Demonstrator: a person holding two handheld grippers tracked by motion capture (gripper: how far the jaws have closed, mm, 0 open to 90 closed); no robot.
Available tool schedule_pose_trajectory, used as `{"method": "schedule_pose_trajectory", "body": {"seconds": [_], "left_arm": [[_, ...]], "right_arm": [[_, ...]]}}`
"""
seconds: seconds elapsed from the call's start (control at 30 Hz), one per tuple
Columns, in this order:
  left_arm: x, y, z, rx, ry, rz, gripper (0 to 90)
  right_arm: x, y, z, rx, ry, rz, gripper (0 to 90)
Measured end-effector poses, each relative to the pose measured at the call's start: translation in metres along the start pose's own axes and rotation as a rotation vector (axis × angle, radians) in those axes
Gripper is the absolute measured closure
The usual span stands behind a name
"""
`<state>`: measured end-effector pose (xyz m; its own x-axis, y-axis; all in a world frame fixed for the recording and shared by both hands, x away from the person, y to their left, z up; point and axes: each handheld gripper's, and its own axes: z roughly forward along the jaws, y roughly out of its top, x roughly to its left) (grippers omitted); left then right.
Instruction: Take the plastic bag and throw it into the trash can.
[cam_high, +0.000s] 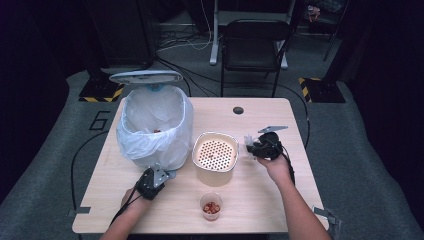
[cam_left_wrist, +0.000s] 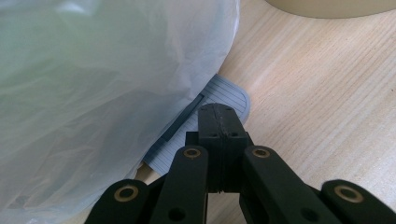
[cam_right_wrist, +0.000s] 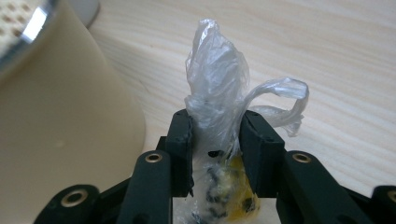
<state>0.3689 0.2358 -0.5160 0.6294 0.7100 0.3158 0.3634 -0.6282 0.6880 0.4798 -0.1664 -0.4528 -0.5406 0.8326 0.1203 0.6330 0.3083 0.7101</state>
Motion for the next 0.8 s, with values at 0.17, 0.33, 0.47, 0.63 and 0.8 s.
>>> {"method": "schedule_pose_trajectory", "body": {"seconds": [0.17,0.33,0.47,0.63,0.8], "left_arm": [[0.000,0.000,0.000,0.004,-0.001,0.005,90.0],[0.000,0.000,0.000,0.004,0.003,0.006,90.0],[-0.001,0.000,0.001,-0.005,0.015,0.005,90.0],[-0.001,0.000,0.001,-0.006,0.015,0.005,90.0],[-0.001,0.000,0.001,-0.006,0.015,0.005,90.0]], "right_arm": [[0.002,0.011,-0.019,-0.020,0.005,-0.010,66.1],[0.008,0.027,-0.044,-0.056,0.013,-0.047,66.1],[0.014,0.035,-0.055,-0.072,0.030,-0.059,66.2],[0.024,0.050,-0.069,-0.091,0.043,-0.094,66.2],[0.031,0.062,-0.080,-0.112,0.058,-0.112,66.2]]}}
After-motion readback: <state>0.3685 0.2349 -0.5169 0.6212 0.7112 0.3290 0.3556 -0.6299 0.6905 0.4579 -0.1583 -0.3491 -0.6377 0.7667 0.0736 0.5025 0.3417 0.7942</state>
